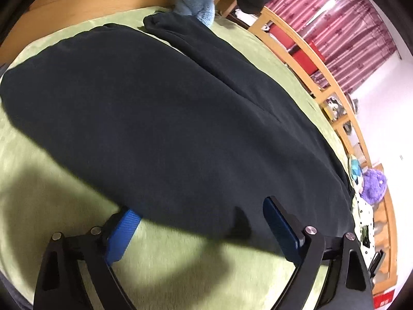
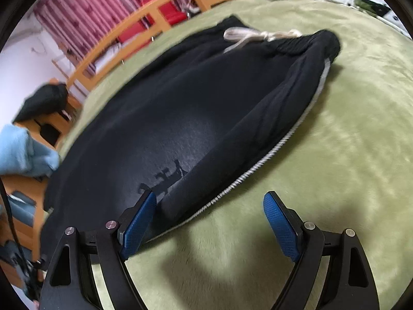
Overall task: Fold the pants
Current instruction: 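Grasp the sweatpants leg with the left tool while the right tool grasps the waistband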
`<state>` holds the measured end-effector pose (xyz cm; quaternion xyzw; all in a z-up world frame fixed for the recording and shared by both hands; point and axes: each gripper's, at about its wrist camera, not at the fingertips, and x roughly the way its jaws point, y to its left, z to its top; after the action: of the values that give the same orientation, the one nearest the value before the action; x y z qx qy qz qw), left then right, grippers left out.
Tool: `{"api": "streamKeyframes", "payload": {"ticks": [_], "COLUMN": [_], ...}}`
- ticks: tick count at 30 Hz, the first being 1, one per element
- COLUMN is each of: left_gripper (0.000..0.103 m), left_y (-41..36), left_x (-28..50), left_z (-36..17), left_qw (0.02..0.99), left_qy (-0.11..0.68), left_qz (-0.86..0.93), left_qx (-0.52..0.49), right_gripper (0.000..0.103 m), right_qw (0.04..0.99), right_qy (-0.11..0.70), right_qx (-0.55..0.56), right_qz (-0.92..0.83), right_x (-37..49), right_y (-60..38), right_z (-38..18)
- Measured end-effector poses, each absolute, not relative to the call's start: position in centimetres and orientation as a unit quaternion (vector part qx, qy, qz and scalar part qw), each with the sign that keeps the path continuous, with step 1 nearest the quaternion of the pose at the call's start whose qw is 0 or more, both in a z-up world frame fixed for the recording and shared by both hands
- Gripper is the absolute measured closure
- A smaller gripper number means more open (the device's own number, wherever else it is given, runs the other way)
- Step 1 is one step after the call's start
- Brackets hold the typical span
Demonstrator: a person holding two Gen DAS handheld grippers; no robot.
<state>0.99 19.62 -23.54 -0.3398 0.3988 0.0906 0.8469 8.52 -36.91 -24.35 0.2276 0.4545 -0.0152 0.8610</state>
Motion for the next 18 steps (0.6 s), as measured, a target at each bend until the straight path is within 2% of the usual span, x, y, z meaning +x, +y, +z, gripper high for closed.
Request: {"api": "streamKeyframes", "payload": {"ticks": [1, 2, 3, 4, 10, 18], "left_gripper": [0.031, 0.054, 0.069, 0.094, 0.094, 0.094], "left_y": [19.7, 19.9, 20.3, 20.6, 21.7, 20.6], "left_x": [1.2, 1.4, 1.9, 2.3, 3.8, 13.4], "left_z": [-23.5, -23.4, -23.4, -23.2, -17.2, -9.1], "left_qw": [0.845, 0.843, 0.839, 0.837, 0.871, 0.93], "left_qy": [0.401, 0.405, 0.412, 0.421, 0.379, 0.301], "left_qz": [0.1, 0.104, 0.106, 0.106, 0.056, 0.055], "left_qx": [-0.339, -0.339, -0.339, -0.333, -0.309, -0.204], "right_gripper": [0.025, 0.033, 0.064, 0.084, 0.09, 0.091], "right_qw": [0.865, 0.867, 0.866, 0.866, 0.903, 0.928], "right_qy": [0.449, 0.447, 0.45, 0.451, 0.397, 0.342], "right_qx": [0.221, 0.219, 0.219, 0.216, 0.165, 0.144], "right_qz": [-0.02, -0.018, -0.009, -0.007, 0.011, 0.044], "right_x": [8.8, 8.9, 9.4, 9.7, 10.4, 17.6], "right_y": [-36.5, -36.2, -35.8, -35.5, -33.7, -33.1], "right_z": [-24.3, -24.2, -24.0, -23.8, -17.4, -10.5]}}
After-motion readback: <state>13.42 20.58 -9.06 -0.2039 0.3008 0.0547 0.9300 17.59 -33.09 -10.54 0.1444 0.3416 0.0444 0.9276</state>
